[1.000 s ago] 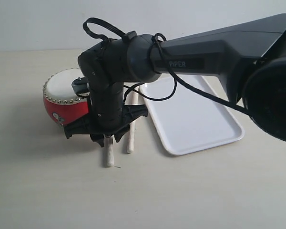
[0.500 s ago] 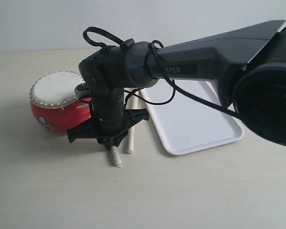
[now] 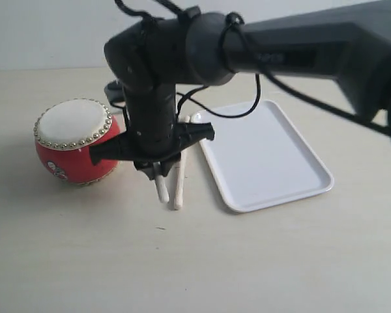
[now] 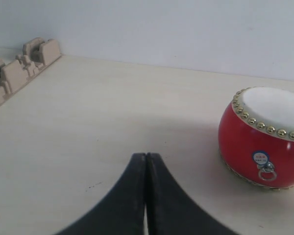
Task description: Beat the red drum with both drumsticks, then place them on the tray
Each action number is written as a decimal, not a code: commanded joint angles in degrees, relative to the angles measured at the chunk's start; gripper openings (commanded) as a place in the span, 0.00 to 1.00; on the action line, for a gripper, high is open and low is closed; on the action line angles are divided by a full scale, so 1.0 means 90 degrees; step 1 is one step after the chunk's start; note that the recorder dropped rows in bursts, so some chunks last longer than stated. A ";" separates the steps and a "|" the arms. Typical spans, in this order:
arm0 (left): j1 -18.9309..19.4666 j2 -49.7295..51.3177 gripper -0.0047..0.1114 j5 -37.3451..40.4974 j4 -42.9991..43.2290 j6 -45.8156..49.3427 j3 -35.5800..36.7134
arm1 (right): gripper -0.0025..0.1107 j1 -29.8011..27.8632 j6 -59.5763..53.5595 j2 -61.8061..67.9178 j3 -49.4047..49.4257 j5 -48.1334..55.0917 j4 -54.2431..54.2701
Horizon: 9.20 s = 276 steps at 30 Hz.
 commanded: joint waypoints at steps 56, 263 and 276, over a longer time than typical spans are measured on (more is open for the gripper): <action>-0.0031 -0.0034 0.04 -0.0019 0.0029 -0.0020 0.0003 | 0.02 -0.4635 -1.3268 -0.4689 0.4632 -0.2121 0.9367; -0.4724 0.7482 0.04 0.5058 0.1675 -0.2206 -0.4679 | 0.02 -0.0889 -0.5842 -0.1143 0.1083 -0.0051 0.1620; -0.4724 0.7414 0.04 0.4928 0.1687 -0.2194 -0.4810 | 0.02 -0.0889 -0.6070 -0.0902 0.0939 -0.0379 0.2022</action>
